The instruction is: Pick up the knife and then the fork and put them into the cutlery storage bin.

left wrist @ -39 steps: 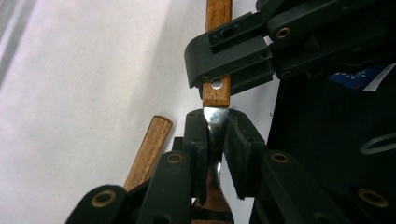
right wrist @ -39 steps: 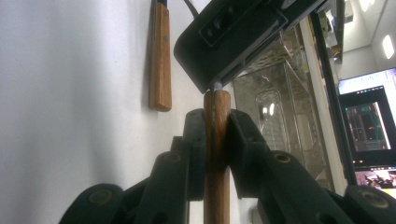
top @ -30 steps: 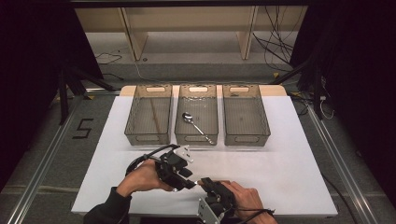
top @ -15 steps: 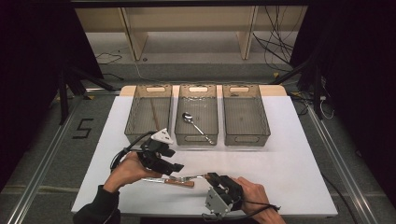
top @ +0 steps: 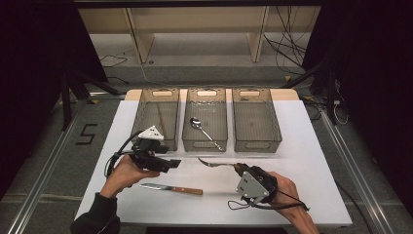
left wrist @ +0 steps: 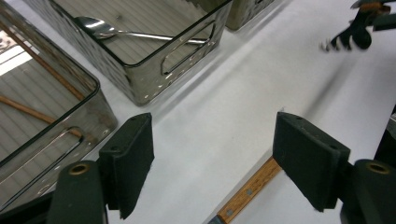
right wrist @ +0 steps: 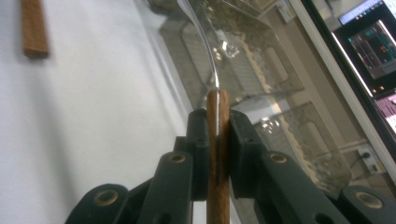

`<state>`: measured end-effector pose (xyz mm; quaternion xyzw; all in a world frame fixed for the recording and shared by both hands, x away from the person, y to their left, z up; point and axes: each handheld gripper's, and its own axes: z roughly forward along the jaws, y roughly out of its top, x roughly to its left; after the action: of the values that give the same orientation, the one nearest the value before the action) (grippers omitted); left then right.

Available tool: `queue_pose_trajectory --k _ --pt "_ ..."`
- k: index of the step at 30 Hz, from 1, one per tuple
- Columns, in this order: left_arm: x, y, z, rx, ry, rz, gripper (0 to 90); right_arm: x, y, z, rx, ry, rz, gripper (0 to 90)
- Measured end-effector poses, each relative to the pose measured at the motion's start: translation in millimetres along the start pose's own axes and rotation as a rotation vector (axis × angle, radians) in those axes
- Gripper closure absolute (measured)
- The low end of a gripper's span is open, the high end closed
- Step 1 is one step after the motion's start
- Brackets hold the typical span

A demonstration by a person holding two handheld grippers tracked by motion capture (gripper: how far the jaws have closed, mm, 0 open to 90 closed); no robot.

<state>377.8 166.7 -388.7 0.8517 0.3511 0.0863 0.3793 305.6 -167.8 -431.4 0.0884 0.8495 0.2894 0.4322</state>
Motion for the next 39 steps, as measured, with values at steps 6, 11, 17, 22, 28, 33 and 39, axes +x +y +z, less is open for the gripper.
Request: queue_pose_trajectory --k 6,11,17,22,28,33,39 --pt "-3.2 -5.4 3.5 -0.006 0.007 0.023 26.7 -15.6 -5.1 1.3 0.024 -0.019 0.074 80.9" --pt "-8.2 -11.0 6.9 -0.006 0.001 0.057 25.3 -40.7 -10.8 7.9 0.039 -0.011 0.255 80.9" --pt "-11.6 -18.0 6.5 -0.033 -0.003 0.078 23.0 -76.3 -15.0 19.3 0.036 0.023 0.5 80.8" --pt "-14.4 -24.8 11.5 -0.029 -0.003 0.108 20.4 -103.8 -16.8 33.0 0.056 0.04 0.664 80.8" --pt "-17.3 -32.5 16.9 -0.054 -0.003 0.114 18.8 -130.9 -20.9 54.3 0.103 0.019 0.769 80.8" --pt "-17.6 -39.2 20.9 -0.088 -0.007 0.103 18.7 -143.9 -23.8 73.1 0.141 0.011 0.818 80.8" --pt "-16.8 -45.1 22.5 -0.12 -0.001 0.087 18.6 -152.0 -26.7 95.6 0.206 -0.007 0.854 80.7"
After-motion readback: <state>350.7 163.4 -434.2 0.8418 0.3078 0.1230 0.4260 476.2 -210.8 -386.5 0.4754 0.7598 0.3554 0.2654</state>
